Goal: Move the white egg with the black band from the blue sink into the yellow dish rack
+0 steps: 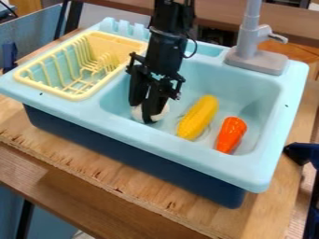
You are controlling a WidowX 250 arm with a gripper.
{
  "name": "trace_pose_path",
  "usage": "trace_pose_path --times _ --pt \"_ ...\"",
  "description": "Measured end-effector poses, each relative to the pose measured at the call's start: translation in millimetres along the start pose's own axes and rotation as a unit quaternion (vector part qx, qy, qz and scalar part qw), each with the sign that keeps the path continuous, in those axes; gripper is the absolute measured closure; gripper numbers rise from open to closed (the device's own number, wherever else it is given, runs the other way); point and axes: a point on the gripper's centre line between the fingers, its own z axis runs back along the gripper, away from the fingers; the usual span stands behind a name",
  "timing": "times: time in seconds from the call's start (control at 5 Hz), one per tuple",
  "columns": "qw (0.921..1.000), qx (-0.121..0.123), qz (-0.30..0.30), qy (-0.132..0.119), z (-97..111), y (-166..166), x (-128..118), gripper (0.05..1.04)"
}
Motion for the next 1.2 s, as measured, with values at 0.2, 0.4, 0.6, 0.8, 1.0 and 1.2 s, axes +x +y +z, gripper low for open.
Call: trace_pose_path --times 0.2,0.4,0.6,0.8,1.0,1.2 --pt "0.9979 0.059 -0.027 -0.004 32 -17 -10 0.782" --pt "0.9955 0.078 -0.033 -0.041 73 -29 -22 0.963" --pt "0.9936 0.076 -0.015 -0.083 120 -31 -42 1.028" --pt "0.9918 0.07 0.075 -0.076 144 7 -84 1.034" --pt "0.986 0.048 0.153 -0.046 122 47 -109 1.035" --pt "0.982 0.025 0.185 -0.026 106 64 -122 1.035"
